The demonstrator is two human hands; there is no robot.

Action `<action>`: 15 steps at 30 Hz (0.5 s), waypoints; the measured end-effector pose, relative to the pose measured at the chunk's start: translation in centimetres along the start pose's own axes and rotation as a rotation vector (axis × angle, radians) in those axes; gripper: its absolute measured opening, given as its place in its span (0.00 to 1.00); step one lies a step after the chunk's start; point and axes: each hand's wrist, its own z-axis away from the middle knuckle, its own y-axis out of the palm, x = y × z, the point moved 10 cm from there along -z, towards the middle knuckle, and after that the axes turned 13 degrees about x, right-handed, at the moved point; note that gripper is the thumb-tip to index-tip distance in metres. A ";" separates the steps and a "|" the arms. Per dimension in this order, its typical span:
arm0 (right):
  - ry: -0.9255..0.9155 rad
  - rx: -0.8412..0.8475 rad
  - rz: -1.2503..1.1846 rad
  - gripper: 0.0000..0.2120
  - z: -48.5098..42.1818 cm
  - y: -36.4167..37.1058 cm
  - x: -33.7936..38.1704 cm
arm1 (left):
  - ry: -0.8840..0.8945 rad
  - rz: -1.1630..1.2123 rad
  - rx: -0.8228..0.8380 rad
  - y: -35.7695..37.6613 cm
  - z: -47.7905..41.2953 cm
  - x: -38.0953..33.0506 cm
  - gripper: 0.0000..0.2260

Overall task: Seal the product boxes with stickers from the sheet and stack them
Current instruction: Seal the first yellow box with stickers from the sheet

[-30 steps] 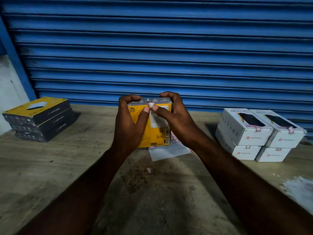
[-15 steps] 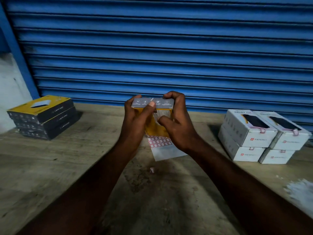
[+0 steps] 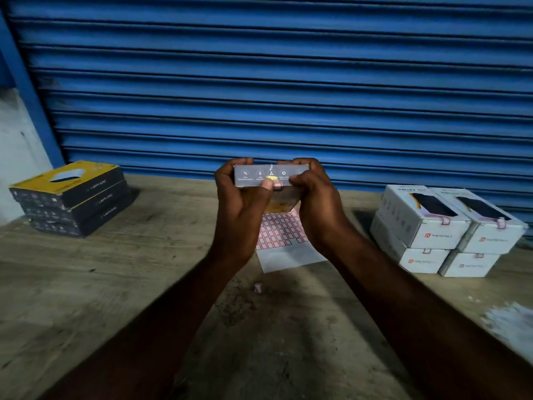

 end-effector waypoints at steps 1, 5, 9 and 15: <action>-0.004 0.007 -0.003 0.07 0.0 0.0 0.0 | 0.004 -0.024 -0.006 -0.1 0.0 0.0 0.23; -0.018 0.080 0.071 0.11 0.2 1.0 0.1 | 0.015 -0.140 -0.052 -1.1 -0.2 0.0 0.24; -0.008 0.151 0.269 0.17 0.3 1.6 0.9 | -0.059 -0.248 0.024 -1.9 -0.9 1.1 0.20; -0.053 0.088 0.441 0.17 0.3 0.8 2.2 | -0.092 -0.269 0.193 -1.1 -1.1 1.8 0.26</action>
